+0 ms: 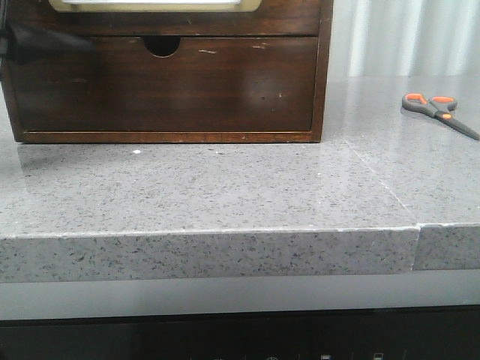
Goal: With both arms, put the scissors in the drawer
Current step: 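Grasp the white drawer handle with the left gripper, then pull the drawer open toward the robot with the left gripper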
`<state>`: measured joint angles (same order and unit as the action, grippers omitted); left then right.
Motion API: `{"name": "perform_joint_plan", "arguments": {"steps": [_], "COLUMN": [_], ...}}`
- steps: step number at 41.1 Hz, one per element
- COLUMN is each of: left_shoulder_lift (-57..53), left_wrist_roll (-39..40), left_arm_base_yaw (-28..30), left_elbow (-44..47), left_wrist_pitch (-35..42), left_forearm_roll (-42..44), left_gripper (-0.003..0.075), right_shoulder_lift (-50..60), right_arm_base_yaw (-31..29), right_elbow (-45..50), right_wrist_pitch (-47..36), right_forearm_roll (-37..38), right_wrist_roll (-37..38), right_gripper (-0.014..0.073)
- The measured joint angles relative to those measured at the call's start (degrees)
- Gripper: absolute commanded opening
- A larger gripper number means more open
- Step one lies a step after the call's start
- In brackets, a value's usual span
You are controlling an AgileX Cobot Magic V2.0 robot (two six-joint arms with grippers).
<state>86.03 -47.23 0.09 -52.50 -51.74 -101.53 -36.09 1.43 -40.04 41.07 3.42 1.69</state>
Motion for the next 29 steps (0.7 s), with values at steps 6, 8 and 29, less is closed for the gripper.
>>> {"name": "perform_joint_plan", "arguments": {"steps": [6, 8, 29], "left_shoulder_lift": [0.0, 0.0, -0.94], "left_wrist_roll": [0.0, 0.0, 0.96], "left_arm_base_yaw": [0.0, 0.0, 0.0], "left_elbow": [-0.13, -0.13, 0.62], "left_wrist_pitch": [-0.1, -0.41, -2.4], "left_forearm_roll": [0.0, -0.11, -0.74], "left_gripper": [0.0189, 0.0164, 0.0145], "right_shoulder_lift": [0.0, 0.0, 0.0], "right_arm_base_yaw": [0.0, 0.0, 0.0], "right_elbow": [0.0, 0.0, 0.0], "right_wrist_pitch": [0.0, 0.0, 0.0], "right_forearm_roll": [0.0, 0.0, 0.05], "right_wrist_roll": [0.0, 0.0, 0.0], "right_gripper": [0.0543, 0.0543, 0.0543]}}
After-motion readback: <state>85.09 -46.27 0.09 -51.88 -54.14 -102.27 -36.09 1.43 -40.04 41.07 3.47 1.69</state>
